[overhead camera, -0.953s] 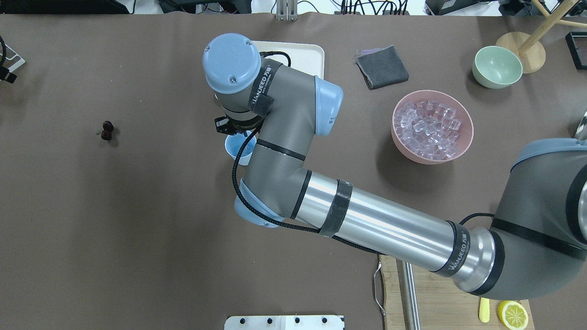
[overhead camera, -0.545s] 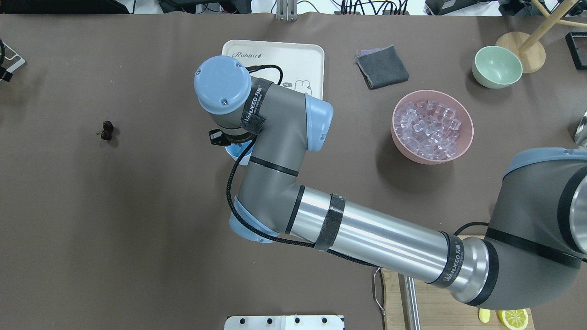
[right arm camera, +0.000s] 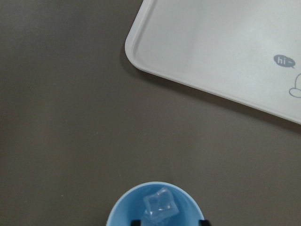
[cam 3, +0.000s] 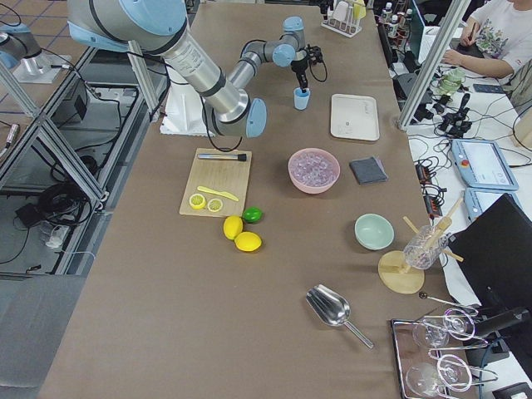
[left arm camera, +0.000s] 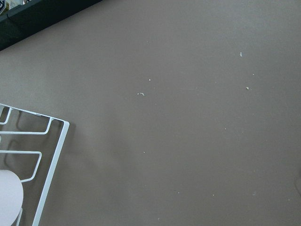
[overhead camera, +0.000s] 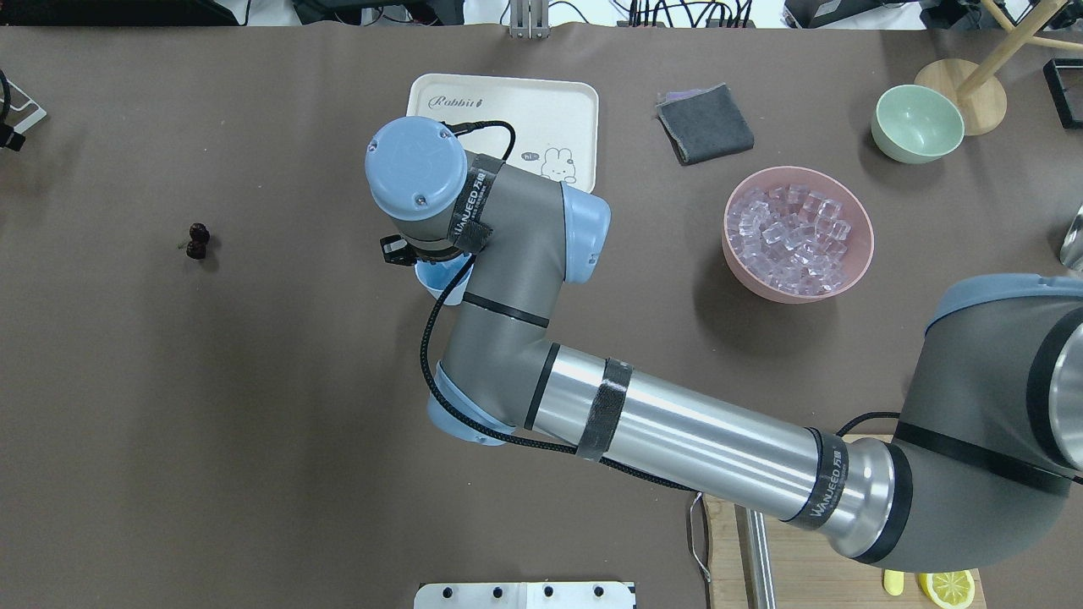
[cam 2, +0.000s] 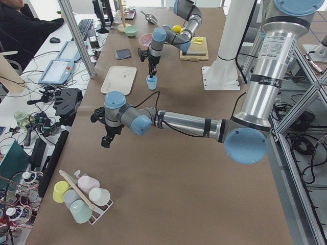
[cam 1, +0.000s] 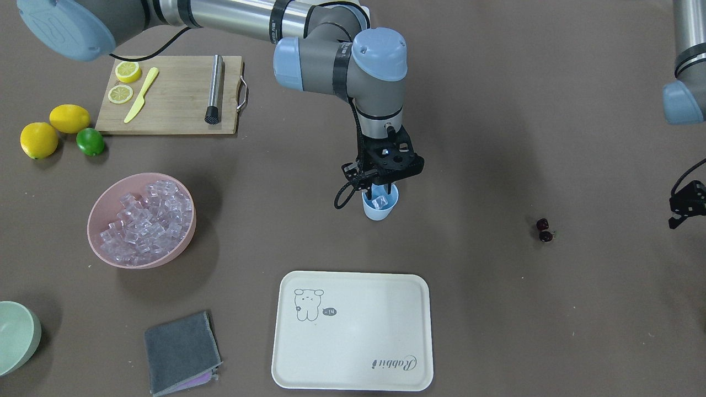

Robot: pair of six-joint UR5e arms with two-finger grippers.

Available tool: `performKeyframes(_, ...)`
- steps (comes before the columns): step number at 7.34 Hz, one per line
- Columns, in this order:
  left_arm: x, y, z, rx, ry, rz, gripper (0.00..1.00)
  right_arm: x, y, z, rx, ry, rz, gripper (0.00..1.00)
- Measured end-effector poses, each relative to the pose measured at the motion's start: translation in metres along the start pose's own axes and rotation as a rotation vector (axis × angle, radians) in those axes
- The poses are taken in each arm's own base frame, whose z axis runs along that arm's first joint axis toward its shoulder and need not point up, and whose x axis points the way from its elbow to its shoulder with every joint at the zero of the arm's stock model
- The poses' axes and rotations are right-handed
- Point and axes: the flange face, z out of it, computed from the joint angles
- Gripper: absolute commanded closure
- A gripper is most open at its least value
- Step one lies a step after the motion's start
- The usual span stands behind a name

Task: Put ice and cherries in cup
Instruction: 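Open the right gripper to drop the ice cube into the cup, then grasp the dark cherries with the left gripper while the right arm withdraws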

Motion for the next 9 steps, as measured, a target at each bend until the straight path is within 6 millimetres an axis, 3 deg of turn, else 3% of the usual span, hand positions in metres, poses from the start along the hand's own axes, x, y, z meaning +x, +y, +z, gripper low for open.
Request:
performKeyframes(2, 0.016, -0.01, 0.0, 0.008, 0.011, -0.008, 0.02, 0.0, -0.004, -0.008, 0.004, -0.002, -0.002, 0.01)
performKeyframes(3, 0.051, -0.022, 0.005, 0.011, 0.037, -0.013, 0.02, 0.01, -0.018, -0.03, -0.002, -0.011, 0.012, 0.01)
performKeyframes(4, 0.095, -0.032, 0.015, 0.006, 0.069, -0.014, 0.02, 0.039, -0.04, -0.063, -0.027, -0.031, 0.036, 0.01)
performKeyframes(5, 0.133, -0.04, 0.024, -0.001, 0.1, -0.019, 0.02, 0.095, -0.06, -0.098, -0.053, -0.062, 0.05, 0.01)
performKeyframes(6, 0.167, -0.04, 0.036, -0.016, 0.129, -0.026, 0.02, 0.178, -0.064, -0.126, -0.071, -0.089, 0.036, 0.01)
performKeyframes(7, 0.192, -0.032, 0.054, -0.035, 0.147, -0.029, 0.02, 0.274, -0.05, -0.144, -0.075, -0.095, -0.025, 0.01)
performKeyframes(8, 0.204, -0.021, 0.075, -0.042, 0.146, -0.024, 0.02, 0.361, -0.028, -0.155, -0.081, -0.087, -0.098, 0.01)
performKeyframes(9, 0.207, -0.008, 0.097, -0.041, 0.141, -0.018, 0.02, 0.431, -0.008, -0.162, -0.091, -0.077, -0.16, 0.01)
